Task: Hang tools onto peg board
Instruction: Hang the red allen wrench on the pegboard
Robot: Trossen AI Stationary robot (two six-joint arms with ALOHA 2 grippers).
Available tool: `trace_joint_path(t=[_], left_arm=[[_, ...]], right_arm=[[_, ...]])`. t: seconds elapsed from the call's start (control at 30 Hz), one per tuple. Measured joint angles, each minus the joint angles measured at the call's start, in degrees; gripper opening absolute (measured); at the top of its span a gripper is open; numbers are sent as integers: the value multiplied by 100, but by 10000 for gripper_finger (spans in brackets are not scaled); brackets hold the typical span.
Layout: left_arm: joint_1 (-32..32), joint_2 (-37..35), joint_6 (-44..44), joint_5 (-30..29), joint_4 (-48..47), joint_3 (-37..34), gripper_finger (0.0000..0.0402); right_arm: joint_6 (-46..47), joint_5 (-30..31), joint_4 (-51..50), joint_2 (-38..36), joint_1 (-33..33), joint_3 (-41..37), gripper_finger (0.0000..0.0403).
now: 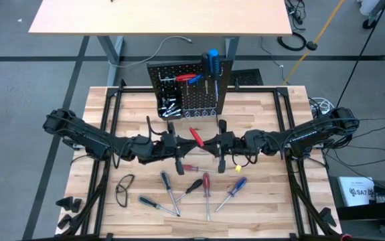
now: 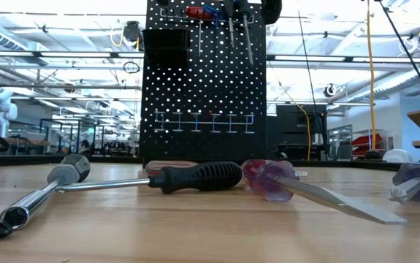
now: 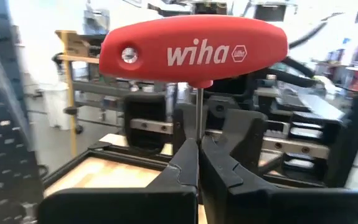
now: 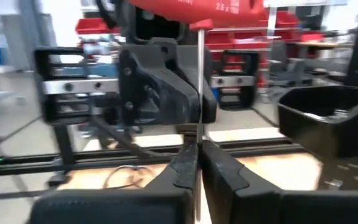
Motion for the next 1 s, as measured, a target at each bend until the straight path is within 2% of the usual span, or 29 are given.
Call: trace_joint_path(t=[0.13, 0.3, 0.5, 0.6, 0.73, 1.0], left_arm=[[-8, -124, 2, -352, -66, -5, 2], [-42, -373, 80, -667, -141, -5, 1], [181, -790, 455, -2179, -518, 67, 1], [556, -864, 191, -2278, -1251, 437, 0], [1026, -789, -152, -2275, -2059, 914, 0], [1451, -678, -540, -2273, -2378, 1002, 0]], right_arm=[[-46, 644, -174, -119, 9, 2, 50], [-138, 779, -648, -443, 16, 2, 108], [319, 794, -1876, -950, 164, 2, 175], [687, 815, -2355, -1029, 246, 2, 195], [749, 838, -2492, -1034, 279, 2, 205], [641, 847, -2602, -1034, 273, 2, 205]])
